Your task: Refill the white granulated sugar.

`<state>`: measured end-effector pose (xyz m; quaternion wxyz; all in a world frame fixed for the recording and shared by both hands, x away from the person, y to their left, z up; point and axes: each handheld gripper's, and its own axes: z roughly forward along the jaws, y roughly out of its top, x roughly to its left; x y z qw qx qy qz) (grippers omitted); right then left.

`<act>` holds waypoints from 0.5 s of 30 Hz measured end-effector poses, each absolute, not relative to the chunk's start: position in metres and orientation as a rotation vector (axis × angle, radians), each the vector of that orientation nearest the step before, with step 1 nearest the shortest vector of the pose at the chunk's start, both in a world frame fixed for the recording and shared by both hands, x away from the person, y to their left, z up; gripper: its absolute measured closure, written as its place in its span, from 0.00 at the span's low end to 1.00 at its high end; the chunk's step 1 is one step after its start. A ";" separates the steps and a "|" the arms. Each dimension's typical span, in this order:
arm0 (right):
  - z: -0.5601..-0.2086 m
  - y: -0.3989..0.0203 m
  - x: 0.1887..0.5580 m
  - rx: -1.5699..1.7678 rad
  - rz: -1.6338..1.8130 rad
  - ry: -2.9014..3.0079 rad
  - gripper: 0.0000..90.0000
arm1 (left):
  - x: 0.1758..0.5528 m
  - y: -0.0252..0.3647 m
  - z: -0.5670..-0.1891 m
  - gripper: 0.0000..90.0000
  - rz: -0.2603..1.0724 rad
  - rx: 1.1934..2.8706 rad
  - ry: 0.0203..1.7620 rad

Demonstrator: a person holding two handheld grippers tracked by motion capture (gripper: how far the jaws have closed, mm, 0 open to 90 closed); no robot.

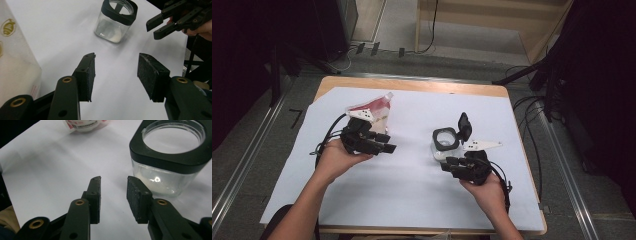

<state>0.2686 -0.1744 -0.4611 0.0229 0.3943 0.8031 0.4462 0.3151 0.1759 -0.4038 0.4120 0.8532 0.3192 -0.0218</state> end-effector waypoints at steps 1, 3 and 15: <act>-0.461 -0.174 0.269 1.212 1.385 2.490 0.70 | 0.315 0.178 -0.404 0.54 -0.053 2.140 0.806; -0.462 -0.171 0.269 1.205 1.385 2.489 0.68 | 0.316 0.182 -0.403 0.52 -0.039 2.135 0.816; -0.472 -0.154 0.273 1.118 1.359 2.542 0.63 | 0.317 0.205 -0.400 0.49 -0.011 2.130 0.877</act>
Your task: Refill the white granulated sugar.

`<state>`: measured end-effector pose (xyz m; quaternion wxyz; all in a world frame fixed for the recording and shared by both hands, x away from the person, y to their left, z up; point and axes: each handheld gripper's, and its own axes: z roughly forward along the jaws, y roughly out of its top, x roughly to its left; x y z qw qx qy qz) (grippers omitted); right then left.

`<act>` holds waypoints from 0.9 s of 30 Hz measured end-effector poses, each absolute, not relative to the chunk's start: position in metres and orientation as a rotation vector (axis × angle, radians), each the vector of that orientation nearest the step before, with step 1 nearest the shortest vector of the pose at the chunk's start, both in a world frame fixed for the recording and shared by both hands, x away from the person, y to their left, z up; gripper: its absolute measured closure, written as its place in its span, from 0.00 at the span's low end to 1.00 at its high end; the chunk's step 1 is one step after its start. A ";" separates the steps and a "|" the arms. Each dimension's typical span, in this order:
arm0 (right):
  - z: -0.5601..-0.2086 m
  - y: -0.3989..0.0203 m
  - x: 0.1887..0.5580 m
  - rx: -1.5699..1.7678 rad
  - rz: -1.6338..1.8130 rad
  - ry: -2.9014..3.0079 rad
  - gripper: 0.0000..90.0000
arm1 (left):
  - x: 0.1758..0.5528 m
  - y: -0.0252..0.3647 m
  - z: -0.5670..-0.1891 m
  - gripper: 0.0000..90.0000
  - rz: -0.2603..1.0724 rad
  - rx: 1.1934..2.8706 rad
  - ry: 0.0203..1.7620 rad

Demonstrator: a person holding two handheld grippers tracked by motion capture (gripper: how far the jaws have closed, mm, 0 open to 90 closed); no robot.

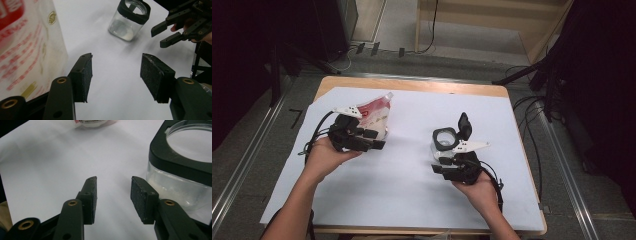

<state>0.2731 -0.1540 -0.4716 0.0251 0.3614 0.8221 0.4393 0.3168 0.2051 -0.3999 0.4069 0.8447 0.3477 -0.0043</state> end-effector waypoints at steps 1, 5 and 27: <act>-0.472 -0.153 0.274 1.119 1.353 2.548 0.63 | 0.317 0.208 -0.399 0.49 0.000 2.136 0.882; -0.473 -0.149 0.275 1.103 1.337 2.557 0.62 | 0.315 0.219 -0.398 0.49 0.011 2.116 0.910; -0.475 -0.143 0.279 1.085 1.322 2.585 0.62 | 0.311 0.273 -0.387 0.49 0.063 2.055 1.056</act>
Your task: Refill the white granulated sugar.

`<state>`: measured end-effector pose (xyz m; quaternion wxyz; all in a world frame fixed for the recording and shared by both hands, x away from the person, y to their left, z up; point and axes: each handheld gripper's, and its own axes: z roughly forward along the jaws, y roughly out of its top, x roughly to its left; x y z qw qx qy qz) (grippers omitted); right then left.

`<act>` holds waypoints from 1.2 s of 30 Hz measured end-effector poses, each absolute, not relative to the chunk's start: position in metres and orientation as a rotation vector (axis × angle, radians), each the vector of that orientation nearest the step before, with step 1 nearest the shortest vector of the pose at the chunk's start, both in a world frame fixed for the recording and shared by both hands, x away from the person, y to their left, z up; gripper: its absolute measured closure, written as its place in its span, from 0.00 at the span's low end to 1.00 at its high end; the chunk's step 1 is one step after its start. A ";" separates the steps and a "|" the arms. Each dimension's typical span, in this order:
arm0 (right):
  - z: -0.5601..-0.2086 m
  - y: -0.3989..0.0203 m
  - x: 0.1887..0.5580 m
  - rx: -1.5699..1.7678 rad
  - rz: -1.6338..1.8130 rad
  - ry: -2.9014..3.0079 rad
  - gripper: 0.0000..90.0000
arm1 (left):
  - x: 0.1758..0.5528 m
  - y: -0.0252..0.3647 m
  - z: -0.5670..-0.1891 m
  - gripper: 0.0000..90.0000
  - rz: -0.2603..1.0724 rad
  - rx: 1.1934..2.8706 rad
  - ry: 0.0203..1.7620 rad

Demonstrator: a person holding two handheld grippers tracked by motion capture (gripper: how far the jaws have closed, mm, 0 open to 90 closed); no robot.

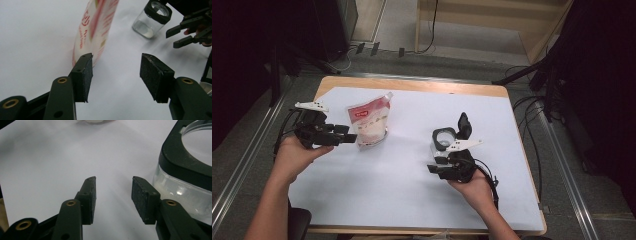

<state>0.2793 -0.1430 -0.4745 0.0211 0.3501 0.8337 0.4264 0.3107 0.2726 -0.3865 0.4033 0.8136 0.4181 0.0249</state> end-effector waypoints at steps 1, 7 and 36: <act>-0.475 -0.143 0.279 1.084 1.321 2.586 0.62 | 0.312 0.276 -0.387 0.49 0.068 2.052 1.063; -0.476 -0.140 0.279 1.077 1.315 2.599 0.61 | 0.322 0.269 -0.391 0.50 0.077 2.032 1.074; -0.454 -0.110 0.293 0.982 1.360 2.576 0.51 | 0.360 0.237 -0.407 0.83 0.070 2.000 1.122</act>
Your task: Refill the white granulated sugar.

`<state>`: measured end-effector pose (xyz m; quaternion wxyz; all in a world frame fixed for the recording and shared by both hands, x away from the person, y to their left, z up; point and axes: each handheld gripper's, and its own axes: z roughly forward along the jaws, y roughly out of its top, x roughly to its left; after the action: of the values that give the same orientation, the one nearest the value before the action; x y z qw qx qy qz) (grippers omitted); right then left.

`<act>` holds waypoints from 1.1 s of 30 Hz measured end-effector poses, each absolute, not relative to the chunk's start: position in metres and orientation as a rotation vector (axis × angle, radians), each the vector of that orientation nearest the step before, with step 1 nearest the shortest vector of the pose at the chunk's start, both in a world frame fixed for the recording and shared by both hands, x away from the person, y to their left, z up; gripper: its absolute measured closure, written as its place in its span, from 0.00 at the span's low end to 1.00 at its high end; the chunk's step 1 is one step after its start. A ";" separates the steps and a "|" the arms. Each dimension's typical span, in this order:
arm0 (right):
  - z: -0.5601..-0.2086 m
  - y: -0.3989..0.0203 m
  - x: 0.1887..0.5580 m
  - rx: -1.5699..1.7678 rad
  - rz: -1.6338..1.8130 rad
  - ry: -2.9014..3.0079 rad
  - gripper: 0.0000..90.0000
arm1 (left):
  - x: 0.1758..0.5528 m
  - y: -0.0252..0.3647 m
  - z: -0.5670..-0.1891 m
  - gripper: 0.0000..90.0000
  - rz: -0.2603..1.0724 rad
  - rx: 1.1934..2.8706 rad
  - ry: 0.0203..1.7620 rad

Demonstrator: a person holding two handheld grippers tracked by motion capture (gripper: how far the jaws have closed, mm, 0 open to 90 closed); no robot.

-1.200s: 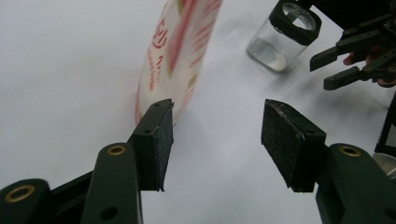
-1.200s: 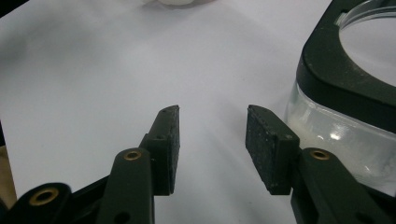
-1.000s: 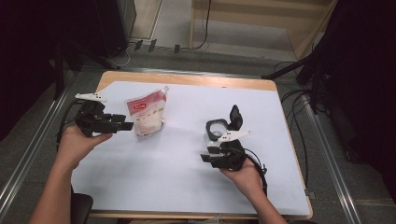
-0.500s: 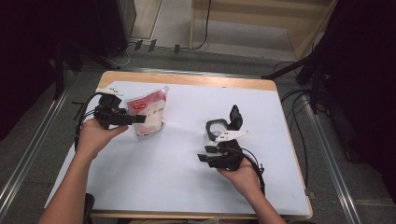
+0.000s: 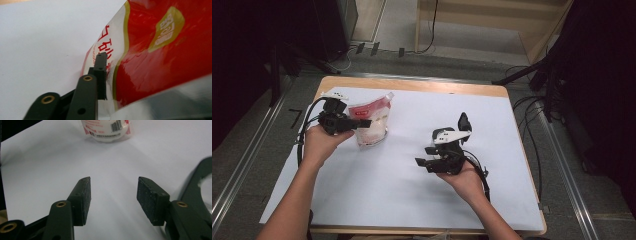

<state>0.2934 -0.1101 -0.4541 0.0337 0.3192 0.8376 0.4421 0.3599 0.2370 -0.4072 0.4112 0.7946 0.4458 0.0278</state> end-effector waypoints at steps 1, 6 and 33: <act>-0.453 -0.107 0.295 0.972 1.364 2.574 0.51 | 0.360 0.237 -0.407 0.88 0.074 2.011 1.113; -0.454 -0.097 0.301 0.970 1.370 2.575 0.51 | 0.363 0.241 -0.410 0.97 0.042 2.020 1.088; -0.475 -0.092 0.297 1.001 1.369 2.598 0.55 | 0.350 0.214 -0.374 1.00 -0.196 1.969 1.087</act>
<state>0.2972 -0.0917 -0.4745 0.0195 0.3225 0.8373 0.4410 0.3500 0.2140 -0.3737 0.4276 0.7883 0.4353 -0.0785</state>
